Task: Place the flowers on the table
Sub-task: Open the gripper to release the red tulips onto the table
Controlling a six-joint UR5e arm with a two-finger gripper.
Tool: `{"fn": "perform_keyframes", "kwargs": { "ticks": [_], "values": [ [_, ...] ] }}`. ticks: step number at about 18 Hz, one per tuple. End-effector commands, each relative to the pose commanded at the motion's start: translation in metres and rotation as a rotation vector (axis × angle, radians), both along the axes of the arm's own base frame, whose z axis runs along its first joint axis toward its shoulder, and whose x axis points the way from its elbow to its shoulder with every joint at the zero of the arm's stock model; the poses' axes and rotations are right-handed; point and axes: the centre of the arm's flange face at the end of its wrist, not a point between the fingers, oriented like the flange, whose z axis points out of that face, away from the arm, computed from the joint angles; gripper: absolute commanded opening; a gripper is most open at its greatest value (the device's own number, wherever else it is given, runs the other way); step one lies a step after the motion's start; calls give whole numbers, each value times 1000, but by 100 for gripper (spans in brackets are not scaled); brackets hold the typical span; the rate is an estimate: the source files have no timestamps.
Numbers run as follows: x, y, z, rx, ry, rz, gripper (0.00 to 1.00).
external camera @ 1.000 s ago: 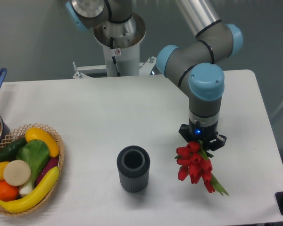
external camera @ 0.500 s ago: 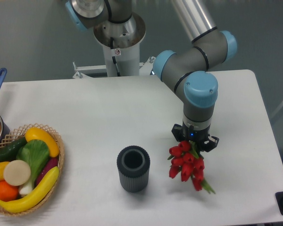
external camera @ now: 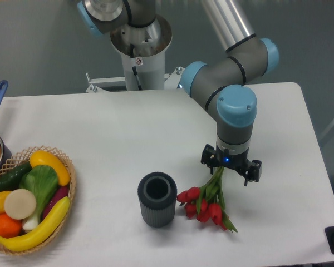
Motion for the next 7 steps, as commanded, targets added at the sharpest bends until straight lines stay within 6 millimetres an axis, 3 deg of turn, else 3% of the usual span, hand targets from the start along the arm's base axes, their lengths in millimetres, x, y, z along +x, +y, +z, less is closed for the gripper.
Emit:
{"fn": "perform_keyframes", "kwargs": {
  "ticks": [3, 7],
  "values": [
    [-6, -13, 19, 4, 21, -87, 100],
    [-12, -26, 18, -37, 11, -186, 100]
  ]
}}
